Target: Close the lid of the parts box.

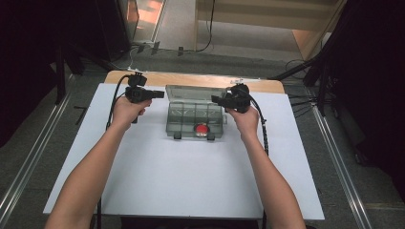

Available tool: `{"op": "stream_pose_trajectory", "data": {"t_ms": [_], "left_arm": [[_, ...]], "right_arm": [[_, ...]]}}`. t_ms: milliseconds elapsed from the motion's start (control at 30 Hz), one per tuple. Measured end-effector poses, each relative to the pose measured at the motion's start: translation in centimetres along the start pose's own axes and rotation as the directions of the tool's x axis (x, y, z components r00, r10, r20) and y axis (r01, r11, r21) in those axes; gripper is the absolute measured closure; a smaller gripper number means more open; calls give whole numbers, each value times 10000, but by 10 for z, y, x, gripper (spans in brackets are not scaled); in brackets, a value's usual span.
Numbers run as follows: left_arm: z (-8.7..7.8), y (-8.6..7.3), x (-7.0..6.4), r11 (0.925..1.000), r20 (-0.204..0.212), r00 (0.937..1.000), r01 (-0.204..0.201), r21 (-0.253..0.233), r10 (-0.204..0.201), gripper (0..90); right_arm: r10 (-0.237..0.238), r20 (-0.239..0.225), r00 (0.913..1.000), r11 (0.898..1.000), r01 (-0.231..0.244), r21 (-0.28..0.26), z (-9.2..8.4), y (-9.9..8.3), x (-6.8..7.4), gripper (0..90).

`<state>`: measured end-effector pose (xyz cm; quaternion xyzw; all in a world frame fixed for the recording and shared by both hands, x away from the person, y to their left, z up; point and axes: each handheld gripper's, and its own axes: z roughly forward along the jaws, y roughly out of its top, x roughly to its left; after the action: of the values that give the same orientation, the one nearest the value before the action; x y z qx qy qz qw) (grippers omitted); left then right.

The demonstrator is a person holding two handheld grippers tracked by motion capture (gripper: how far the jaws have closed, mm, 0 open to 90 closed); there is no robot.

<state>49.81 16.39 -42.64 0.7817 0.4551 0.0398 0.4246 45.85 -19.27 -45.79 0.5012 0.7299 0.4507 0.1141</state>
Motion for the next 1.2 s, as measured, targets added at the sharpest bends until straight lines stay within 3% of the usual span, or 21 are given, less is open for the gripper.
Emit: {"op": "stream_pose_trajectory", "data": {"t_ms": [133,300,733,1200], "left_arm": [[-1,9,-4,9999,-255,9996,-157,37,157,850],[-2,17,-8,9998,-8,9999,-157,105,157,898],[3,28,-23,9969,521,9955,-792,-36,793,900],[12,27,-25,9977,701,9953,-671,112,662,900]], "right_arm": [[-61,-20,10000,10000,61,-33,-1,-1,0,424],[-135,32,9999,9999,135,20,-1,0,1,418],[-41,-38,10000,10000,41,76,-2,0,1,386],[267,-25,9996,9994,-266,226,-19,-11,-11,343]]}}
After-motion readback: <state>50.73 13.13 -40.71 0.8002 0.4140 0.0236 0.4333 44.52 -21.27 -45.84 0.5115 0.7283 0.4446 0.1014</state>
